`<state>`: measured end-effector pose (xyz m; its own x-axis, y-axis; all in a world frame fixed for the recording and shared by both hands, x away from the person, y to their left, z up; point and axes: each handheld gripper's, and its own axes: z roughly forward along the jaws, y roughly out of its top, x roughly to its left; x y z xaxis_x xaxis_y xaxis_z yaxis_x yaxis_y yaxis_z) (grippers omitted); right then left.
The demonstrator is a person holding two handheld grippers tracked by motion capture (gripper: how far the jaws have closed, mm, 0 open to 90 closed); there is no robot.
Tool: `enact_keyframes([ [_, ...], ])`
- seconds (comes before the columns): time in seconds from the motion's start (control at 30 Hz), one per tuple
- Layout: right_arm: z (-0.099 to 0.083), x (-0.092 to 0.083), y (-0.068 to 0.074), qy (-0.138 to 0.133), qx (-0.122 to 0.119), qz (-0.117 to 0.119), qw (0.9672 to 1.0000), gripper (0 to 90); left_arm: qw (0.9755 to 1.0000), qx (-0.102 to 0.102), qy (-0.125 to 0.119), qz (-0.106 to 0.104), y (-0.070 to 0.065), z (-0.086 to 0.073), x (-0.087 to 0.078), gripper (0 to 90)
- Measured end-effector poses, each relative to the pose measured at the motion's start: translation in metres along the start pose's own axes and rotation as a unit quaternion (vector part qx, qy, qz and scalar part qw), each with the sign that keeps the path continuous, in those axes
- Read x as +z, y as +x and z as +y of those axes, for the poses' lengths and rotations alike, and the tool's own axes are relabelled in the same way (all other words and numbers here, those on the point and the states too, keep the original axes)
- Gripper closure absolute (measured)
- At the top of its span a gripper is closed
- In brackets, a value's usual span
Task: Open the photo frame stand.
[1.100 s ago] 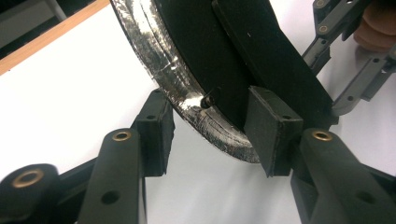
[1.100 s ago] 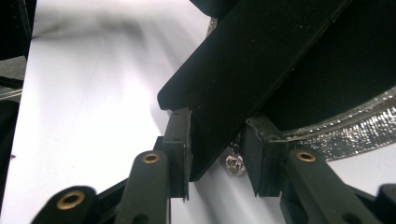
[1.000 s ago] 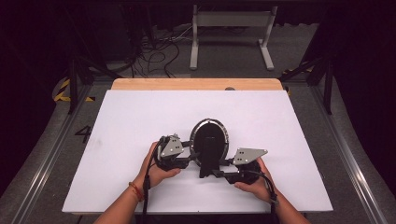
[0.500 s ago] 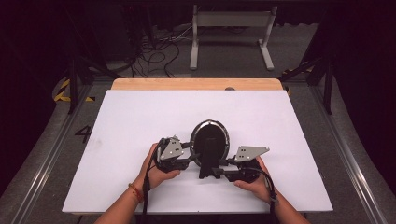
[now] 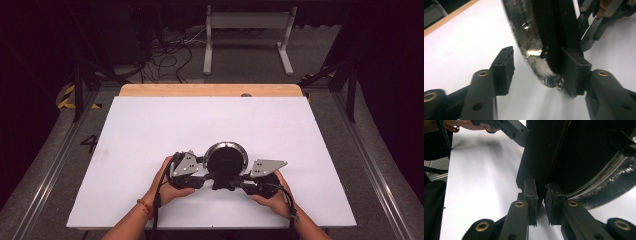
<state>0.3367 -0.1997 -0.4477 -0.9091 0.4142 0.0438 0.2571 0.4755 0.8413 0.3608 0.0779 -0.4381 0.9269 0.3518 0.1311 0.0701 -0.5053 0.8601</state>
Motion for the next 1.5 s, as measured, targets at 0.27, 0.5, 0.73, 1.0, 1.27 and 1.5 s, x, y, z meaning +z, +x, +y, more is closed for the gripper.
enact_keyframes([
  [0.27, 0.0, -0.001, -0.001, 0.001, 0.004, 0.005, 1.0, 81.5, 0.9998, 0.014, 0.011, -0.01, -0.002, 0.0, 0.002, 57.1],
  [0.5, 0.0, -0.001, -0.002, 0.002, 0.005, 0.004, 1.0, 81.4, 0.9998, 0.005, 0.009, -0.016, -0.001, 0.001, 0.004, 60.5],
  [0.73, 0.0, -0.002, -0.002, 0.004, 0.0, 0.003, 1.0, 81.4, 0.9996, -0.009, 0.013, -0.022, 0.002, 0.003, 0.005, 64.0],
  [1.0, 0.003, 0.0, 0.001, 0.01, -0.012, -0.001, 0.9999, 81.3, 0.9995, 0.007, 0.011, 0.029, 0.007, 0.002, 0.005, 72.2],
  [1.27, 0.002, 0.0, -0.001, 0.01, -0.005, -0.001, 0.9999, 80.5, 0.9981, 0.023, 0.013, 0.056, 0.009, 0.003, 0.009, 71.5],
  [1.5, 0.002, 0.001, -0.002, 0.008, 0.004, -0.006, 0.9999, 79.3, 0.9977, 0.023, 0.017, 0.062, 0.012, 0.002, 0.013, 71.0],
])
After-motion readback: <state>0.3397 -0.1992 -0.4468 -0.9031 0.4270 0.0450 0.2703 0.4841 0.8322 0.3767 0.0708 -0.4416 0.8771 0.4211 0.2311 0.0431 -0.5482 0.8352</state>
